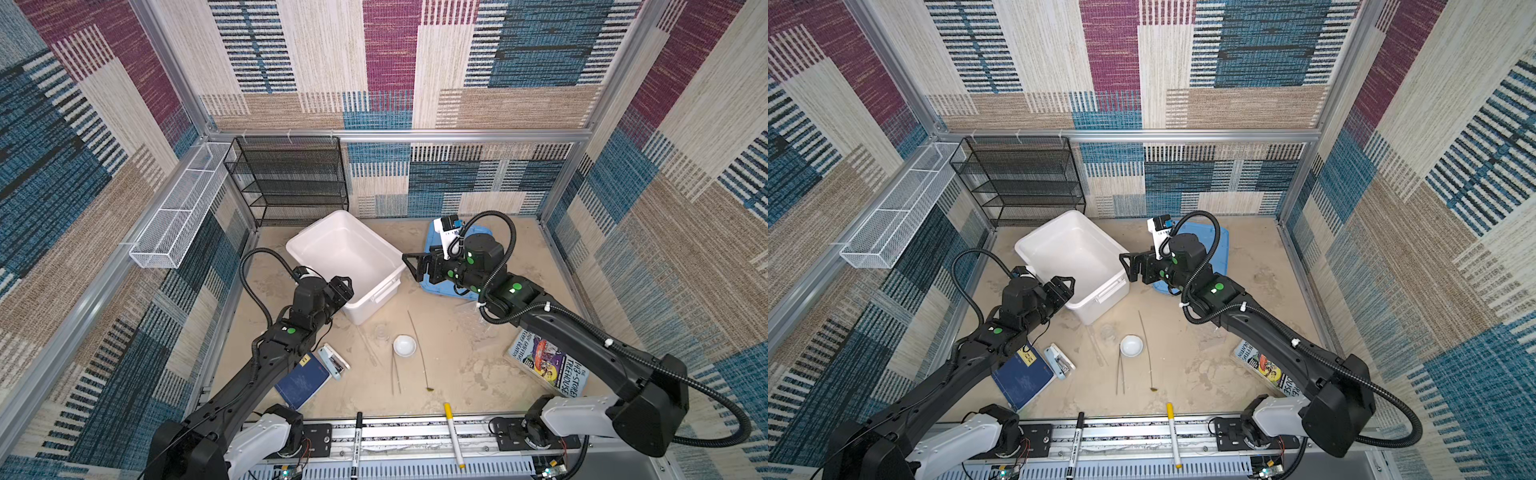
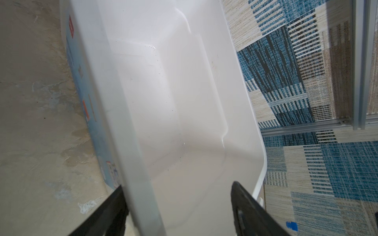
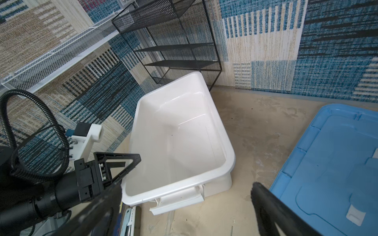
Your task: Organize the chemistry lab equipment
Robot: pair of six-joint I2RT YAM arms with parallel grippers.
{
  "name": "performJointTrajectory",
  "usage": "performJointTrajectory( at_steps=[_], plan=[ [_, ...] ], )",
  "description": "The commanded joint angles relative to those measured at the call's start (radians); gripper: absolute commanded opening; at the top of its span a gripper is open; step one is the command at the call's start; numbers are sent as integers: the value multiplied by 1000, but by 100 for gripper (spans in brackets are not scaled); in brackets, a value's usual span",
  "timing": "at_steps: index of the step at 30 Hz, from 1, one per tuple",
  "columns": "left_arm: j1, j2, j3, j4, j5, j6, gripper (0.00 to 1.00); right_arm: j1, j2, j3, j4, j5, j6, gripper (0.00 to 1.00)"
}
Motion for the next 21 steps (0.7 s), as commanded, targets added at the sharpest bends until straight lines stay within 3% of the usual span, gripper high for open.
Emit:
performJointTrajectory(
  at_steps=[1, 8, 15, 21],
  plan=[
    [-23, 20, 30, 56, 40, -20, 77, 1, 36, 40, -11, -7, 21, 99],
    [-59, 85, 86, 82, 61, 7, 77, 0, -1, -2, 90, -2, 78, 99],
    [-150, 175, 99, 149, 30, 2, 77, -14, 10, 47, -54, 107, 117, 99],
    [-204, 267, 156, 177, 40, 1, 78, -21, -37, -2, -59, 155, 155, 99]
  ],
)
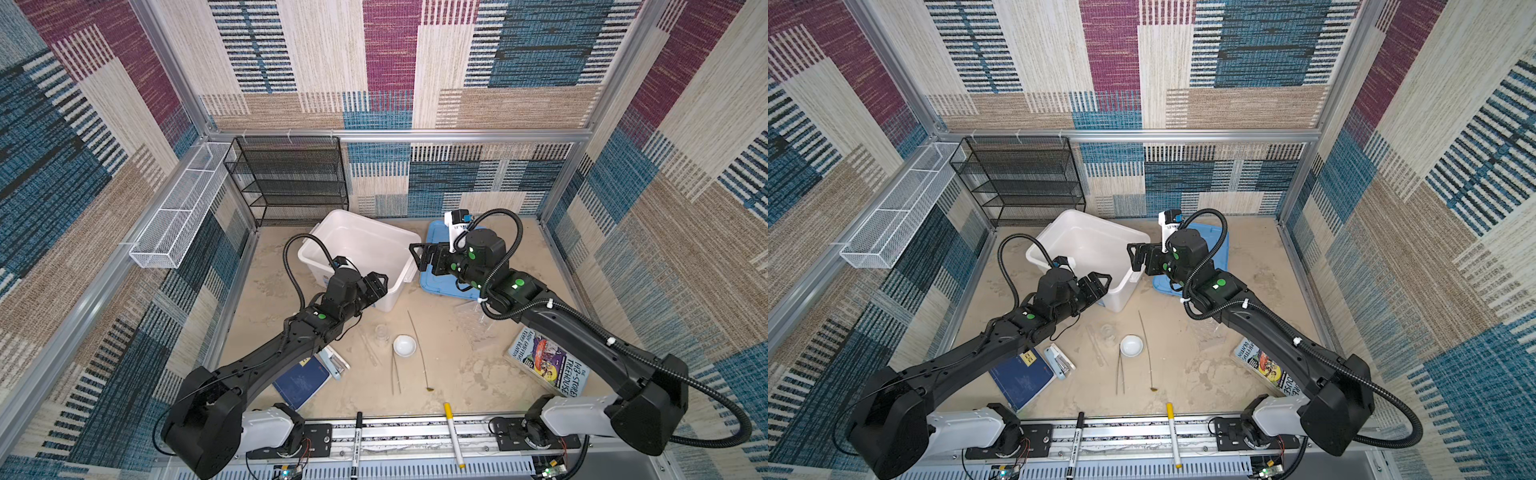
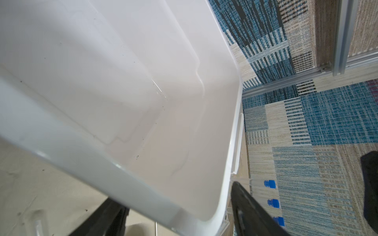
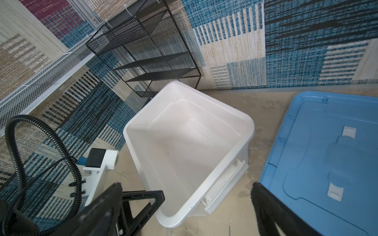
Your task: Organize the chemistry lab equipment
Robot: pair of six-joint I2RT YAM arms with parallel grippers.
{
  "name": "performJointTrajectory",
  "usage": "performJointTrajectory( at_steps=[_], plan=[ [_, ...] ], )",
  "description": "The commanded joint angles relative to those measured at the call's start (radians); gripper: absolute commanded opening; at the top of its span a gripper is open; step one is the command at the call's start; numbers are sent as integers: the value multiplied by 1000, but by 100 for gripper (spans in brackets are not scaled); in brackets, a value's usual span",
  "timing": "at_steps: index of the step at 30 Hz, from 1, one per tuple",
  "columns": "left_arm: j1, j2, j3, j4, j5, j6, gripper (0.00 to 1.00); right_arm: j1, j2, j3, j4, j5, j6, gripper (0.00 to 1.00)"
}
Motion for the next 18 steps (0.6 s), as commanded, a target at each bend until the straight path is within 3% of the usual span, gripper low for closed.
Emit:
performJointTrajectory(
  at_steps=[1, 7, 10, 14, 18],
  plan=[
    [-17, 39, 33, 65, -1, 5, 78, -5, -25, -20, -4, 42, 36, 99],
    [-62, 134, 117, 52, -26, 60, 78, -13, -48, -35, -31, 91, 11, 99],
    [-100, 173, 180, 15, -88, 128, 79, -27, -97, -98, -18, 213, 55, 99],
    [-103, 257, 247, 10, -78, 136, 79, -130, -150, -205, 60, 114, 90, 99],
    [-125, 337, 329, -12, -58, 158, 80, -148, -162, -246, 61, 98, 38, 99]
  ],
)
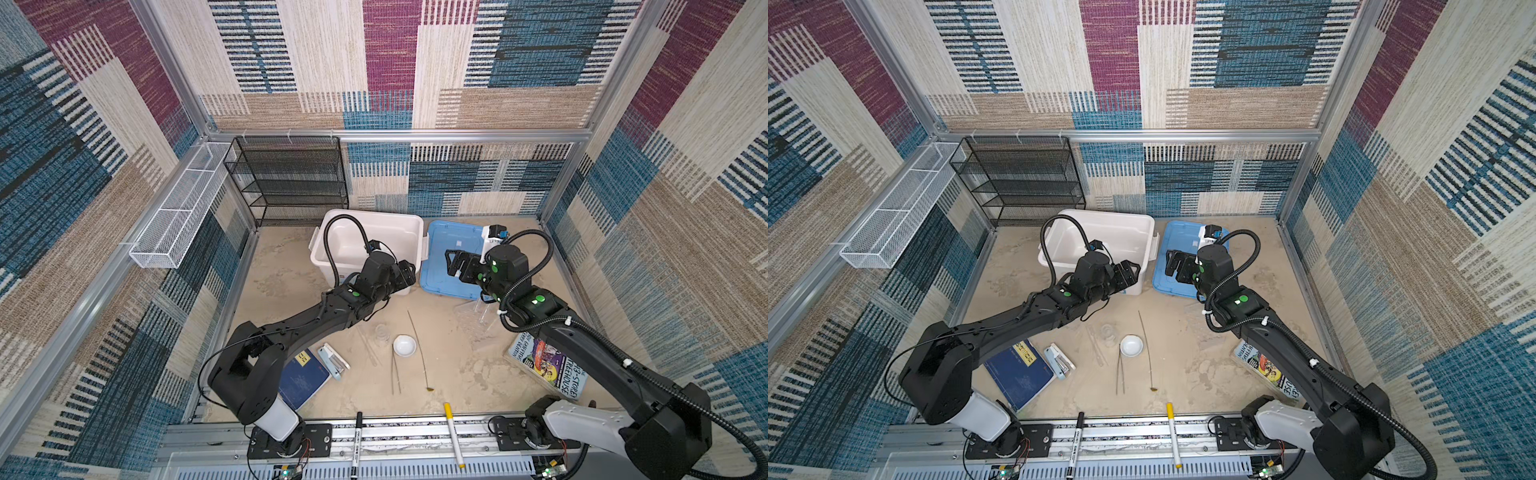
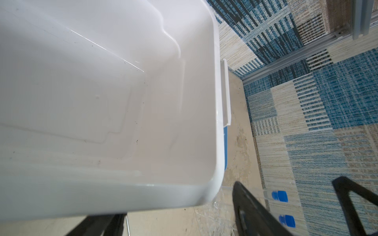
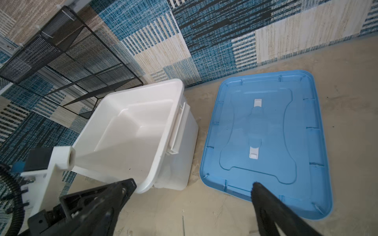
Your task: Organize the chemistry lab equipment
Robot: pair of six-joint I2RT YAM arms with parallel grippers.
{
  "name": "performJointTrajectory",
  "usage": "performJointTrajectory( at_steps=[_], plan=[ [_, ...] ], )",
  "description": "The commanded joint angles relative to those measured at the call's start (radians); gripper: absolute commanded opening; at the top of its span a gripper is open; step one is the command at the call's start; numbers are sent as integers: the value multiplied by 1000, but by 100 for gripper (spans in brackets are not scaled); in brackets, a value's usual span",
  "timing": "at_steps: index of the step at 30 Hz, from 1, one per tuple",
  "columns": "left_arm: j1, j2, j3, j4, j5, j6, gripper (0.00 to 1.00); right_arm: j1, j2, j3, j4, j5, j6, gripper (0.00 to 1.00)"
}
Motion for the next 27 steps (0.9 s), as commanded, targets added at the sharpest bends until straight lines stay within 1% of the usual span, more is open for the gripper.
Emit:
performJointTrajectory(
  at_steps=[1, 3, 6, 8, 10, 12, 14, 15, 18, 20, 22, 24, 27],
  plan=[
    [-19, 39, 48, -5, -8, 45, 80, -7, -17, -20, 57, -30, -38, 99],
    [-31, 74, 83, -3, -6, 44, 80, -9, -28, -38, 60, -42, -53, 99],
    [-43, 136, 144, -17, 26, 41, 81, -13, -53, -65, 60, -46, -56, 99],
    [-62, 132, 146, -17, 4, 51, 81, -14, -70, -78, 54, -45, -54, 99],
    [-89, 102, 136, -27, -44, 80, 81, -16, -96, -101, 59, -48, -56, 100],
    [-103, 66, 133, -44, -52, 95, 83, -16, -112, -119, 71, -58, -68, 99],
    [-116, 27, 130, -54, -64, 115, 93, -16, -117, -124, 85, -94, -98, 99],
    [-118, 5, 130, -63, -64, 123, 100, -17, -114, -122, 88, -115, -115, 99],
    [-117, -69, 117, -83, -60, 164, 99, -19, -106, -114, 104, -172, -155, 99],
    [-117, -122, 127, -140, -90, 205, 100, -19, -92, -104, 109, -192, -171, 99],
    [-116, -176, 154, -216, -105, 279, 100, -19, -74, -88, 102, -205, -176, 99],
    [-111, -221, 179, -303, -86, 339, 99, -19, -59, -76, 101, -243, -182, 99],
    [-75, -290, 170, -368, 52, 392, 100, -19, -45, -68, 102, -331, -196, 99]
  ],
)
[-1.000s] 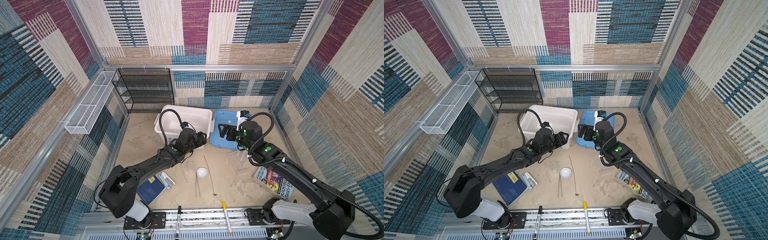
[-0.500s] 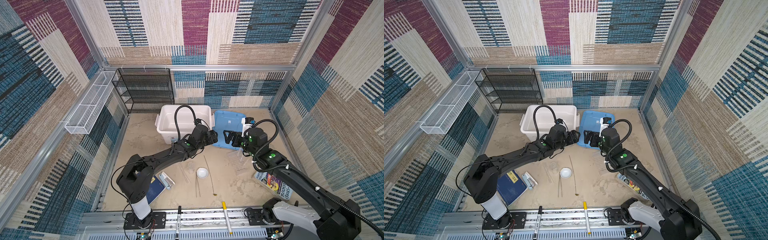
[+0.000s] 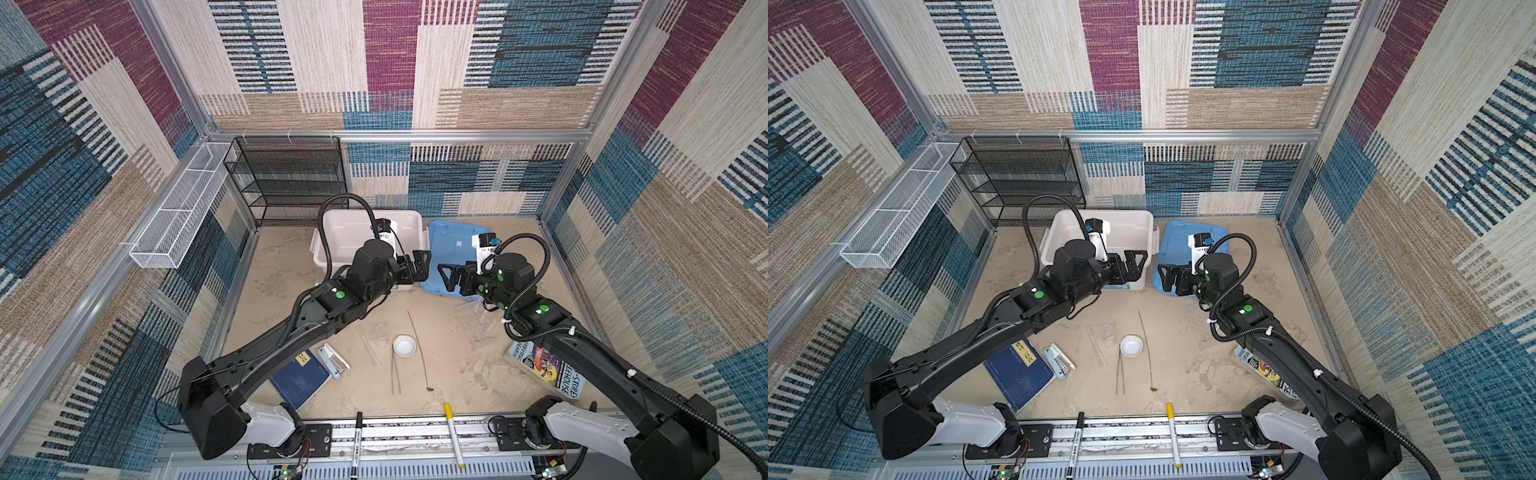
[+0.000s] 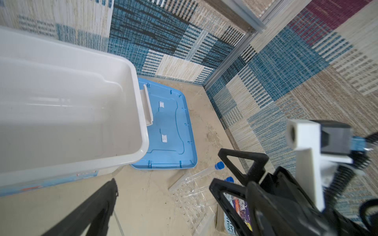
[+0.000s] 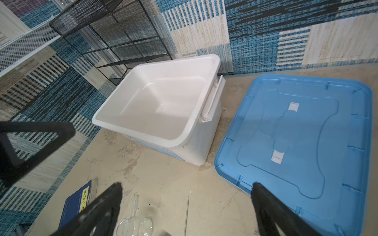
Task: Organize the chemistry lab equipment
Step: 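Move the left gripper down to the clear glass beaker while the right gripper withdraws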
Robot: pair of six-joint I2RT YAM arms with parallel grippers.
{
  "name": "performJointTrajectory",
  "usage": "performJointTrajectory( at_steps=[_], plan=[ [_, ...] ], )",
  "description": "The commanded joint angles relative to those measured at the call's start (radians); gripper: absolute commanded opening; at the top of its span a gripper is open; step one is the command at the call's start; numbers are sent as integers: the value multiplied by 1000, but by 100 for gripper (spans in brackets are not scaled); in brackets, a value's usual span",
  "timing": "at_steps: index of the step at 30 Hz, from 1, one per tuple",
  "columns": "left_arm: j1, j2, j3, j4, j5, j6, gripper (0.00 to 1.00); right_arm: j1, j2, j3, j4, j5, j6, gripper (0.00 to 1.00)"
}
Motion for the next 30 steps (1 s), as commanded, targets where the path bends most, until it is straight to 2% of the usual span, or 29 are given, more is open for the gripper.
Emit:
performJointTrajectory(
  at_steps=[1, 6, 11, 14, 17, 25, 28, 30],
  plan=[
    [28, -64, -4, -151, 116, 123, 100, 0, 16, 19, 19, -118, -41, 99],
    [67, -124, 6, -411, 110, 135, 100, 3, 49, 62, -74, -147, -86, 99],
    [71, -165, -72, -471, 177, 203, 99, 26, 42, 61, -102, -137, -83, 99],
    [69, -136, -87, -545, 136, 188, 99, 66, 63, 68, -128, -105, -83, 99],
    [64, -99, -132, -543, 151, 157, 99, 108, 95, 57, -135, -65, -79, 100],
    [14, 42, -193, -536, 73, 131, 99, 118, 133, 7, -82, -22, -13, 99],
    [9, 98, -202, -532, 32, 138, 95, 118, 155, 27, -91, -23, -17, 99],
    [9, 125, -206, -532, 23, 132, 93, 118, 172, 31, -82, -77, -18, 99]
  ],
)
